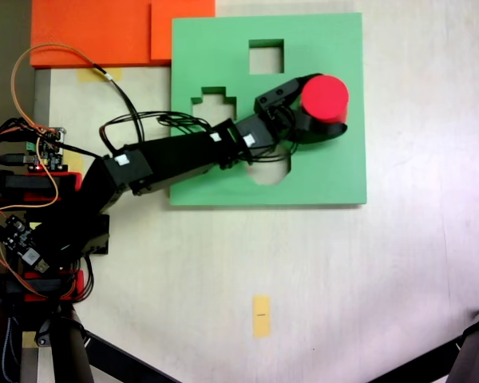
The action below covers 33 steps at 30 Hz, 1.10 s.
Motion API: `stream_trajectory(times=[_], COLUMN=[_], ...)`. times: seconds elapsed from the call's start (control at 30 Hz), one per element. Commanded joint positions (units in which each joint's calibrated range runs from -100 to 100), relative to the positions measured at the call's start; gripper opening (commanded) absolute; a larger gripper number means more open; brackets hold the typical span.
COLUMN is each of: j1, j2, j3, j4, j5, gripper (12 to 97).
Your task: Put the cylinder block into the corresponding hole
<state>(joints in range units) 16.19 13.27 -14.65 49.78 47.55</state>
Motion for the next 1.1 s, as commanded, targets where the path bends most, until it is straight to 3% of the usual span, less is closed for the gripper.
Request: stream_trajectory(times=[0.0, 0.57, 0.87, 0.97, 1.07], j1=[0.83, 1.37, 1.32, 0.98, 0.34], j2=[1.12, 0.28, 1.12, -0.28, -4.75], j3=[4.68, -2.6, -6.69, -11.97, -18.25], j4=[0.53, 4.1, 5.54, 11.03, 14.5], j5=[-0.68, -0.59, -0.63, -0.83, -1.81], gripper=[31.7, 32.1, 57.5, 69.9, 70.7])
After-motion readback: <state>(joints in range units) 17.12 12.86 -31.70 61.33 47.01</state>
